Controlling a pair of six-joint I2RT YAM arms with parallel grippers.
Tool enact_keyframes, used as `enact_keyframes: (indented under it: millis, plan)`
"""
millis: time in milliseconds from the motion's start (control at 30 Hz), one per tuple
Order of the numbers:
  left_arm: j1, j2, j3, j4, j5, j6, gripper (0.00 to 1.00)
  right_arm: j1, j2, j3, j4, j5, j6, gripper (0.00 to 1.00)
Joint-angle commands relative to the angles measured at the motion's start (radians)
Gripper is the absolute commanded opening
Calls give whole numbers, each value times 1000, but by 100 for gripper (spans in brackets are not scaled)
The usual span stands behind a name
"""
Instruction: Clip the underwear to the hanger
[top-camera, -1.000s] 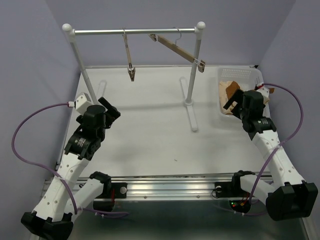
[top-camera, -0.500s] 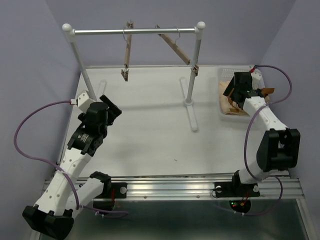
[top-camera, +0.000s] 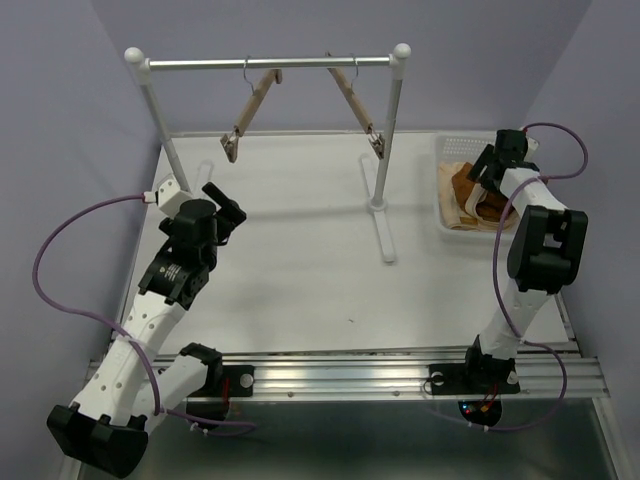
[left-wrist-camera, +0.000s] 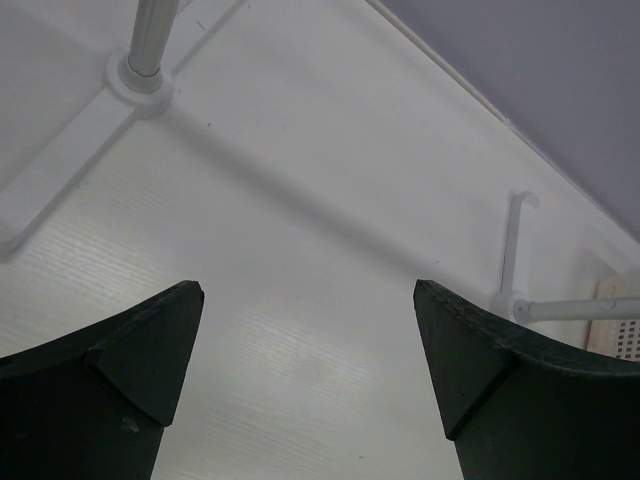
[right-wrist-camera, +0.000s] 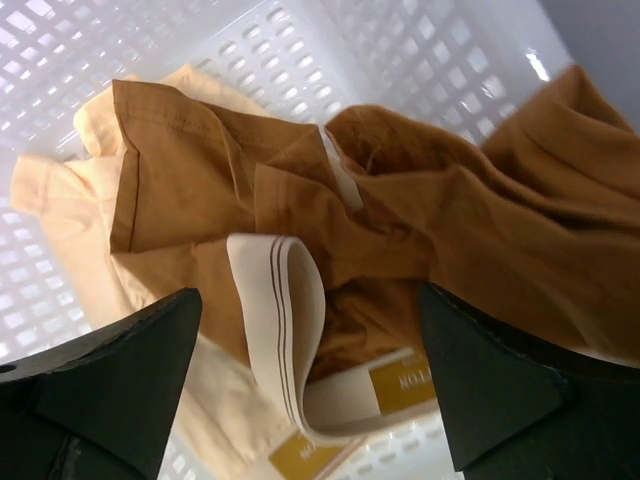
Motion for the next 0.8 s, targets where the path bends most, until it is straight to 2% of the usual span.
enact_keyframes:
  millis: [0,167,200,267,300,333,433,700,733,767]
  plan:
    - [1,7,-2,68,-1,34,99,-37,54,46,127,-124,-49,90]
    - [1,11,-5,71,5,34,99,-37,70,25,179,-222,-112,82]
    - [1,8,-7,69,6,32,99,-37,67,15,195,-222,-112,76]
    - [1,8,-10,69,5,29,99,-37,65,-12,204,-230,-115,73]
    - [1,4,-16,72,5,29,99,-37,64,-35,215,-239,-118,66]
    - [1,4,-16,72,5,29,99,-37,64,-35,215,-239,-118,66]
    - [1,2,-19,75,5,29,99,-37,64,-46,216,-273,-129,57]
    - [-1,5,-16,71,8,29,99,-37,71,-46,218,-248,-135,43]
    - [1,4,-16,72,11,29,99,-37,73,-44,218,-248,-145,34]
    - [-1,2,-16,72,11,28,99,-37,74,-43,216,-245,-150,31]
